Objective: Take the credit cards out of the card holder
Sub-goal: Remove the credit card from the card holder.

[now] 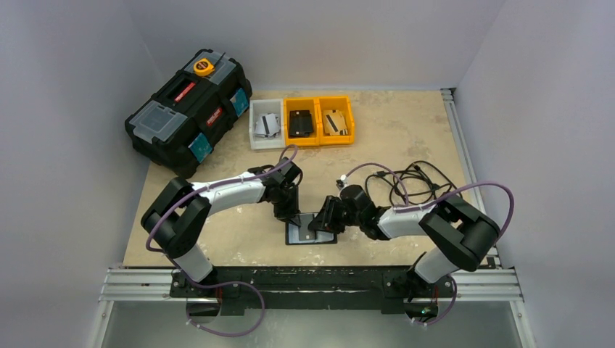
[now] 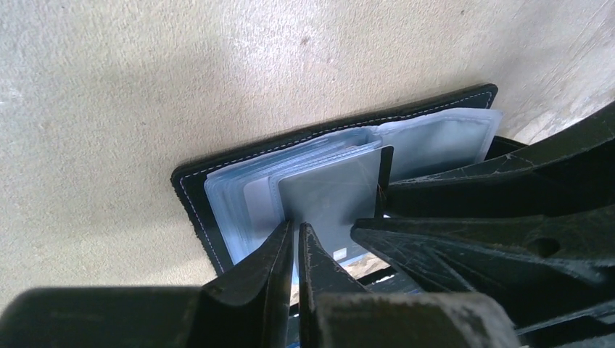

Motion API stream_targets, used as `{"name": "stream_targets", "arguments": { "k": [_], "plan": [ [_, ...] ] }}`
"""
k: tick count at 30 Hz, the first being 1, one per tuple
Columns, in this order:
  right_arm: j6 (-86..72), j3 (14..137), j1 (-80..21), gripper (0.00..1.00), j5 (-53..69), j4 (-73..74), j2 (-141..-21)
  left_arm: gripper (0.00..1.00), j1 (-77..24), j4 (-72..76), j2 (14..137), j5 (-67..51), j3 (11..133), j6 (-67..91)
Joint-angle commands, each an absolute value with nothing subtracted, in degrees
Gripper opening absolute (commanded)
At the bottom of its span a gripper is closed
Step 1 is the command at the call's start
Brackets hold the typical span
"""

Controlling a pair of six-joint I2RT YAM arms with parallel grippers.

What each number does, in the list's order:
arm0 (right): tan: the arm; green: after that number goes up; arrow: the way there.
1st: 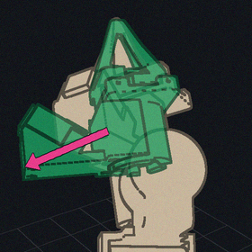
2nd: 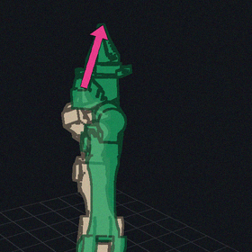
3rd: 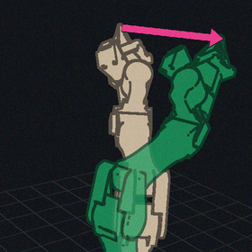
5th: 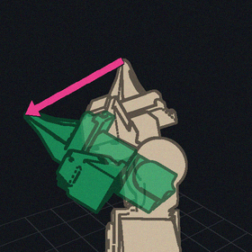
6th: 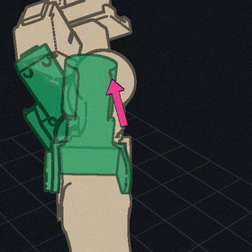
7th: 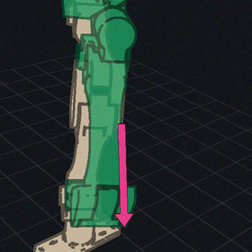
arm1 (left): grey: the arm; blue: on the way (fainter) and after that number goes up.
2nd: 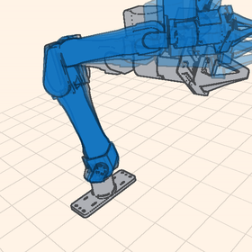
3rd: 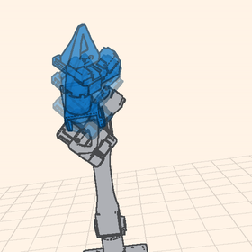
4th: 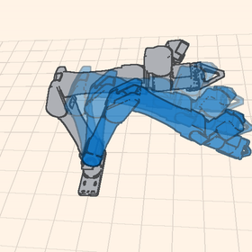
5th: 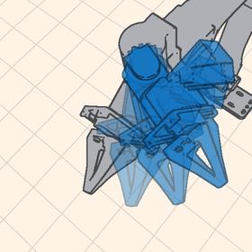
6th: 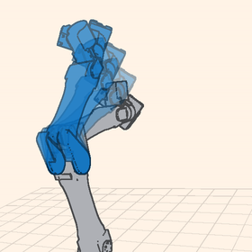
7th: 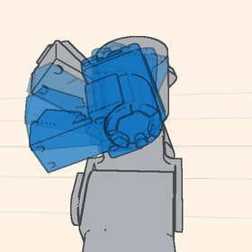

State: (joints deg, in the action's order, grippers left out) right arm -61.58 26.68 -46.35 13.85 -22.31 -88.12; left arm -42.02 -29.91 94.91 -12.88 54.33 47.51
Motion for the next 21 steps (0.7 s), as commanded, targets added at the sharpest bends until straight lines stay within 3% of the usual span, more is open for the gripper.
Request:
{"name": "stream_targets", "arguments": {
  "k": [1,12,21],
  "plan": [
    [-63.96,21.68,-44.18,0.29,18.64,-31.24,-89.14,0.06,-42.06,-30.29,96.66,-10.13,52.04,48.15],
    [-71.9,14.62,-41.17,0.22,24.04,-52.34,-93.33,0.0,-41.92,-30.65,96.11,-9.55,51.25,48.65],
    [-73.52,13.85,-40.86,0.13,24.87,-57.38,-95.28,0.0,-41.95,-30.94,95.48,-9.37,50.75,48.62]
  ]
}}
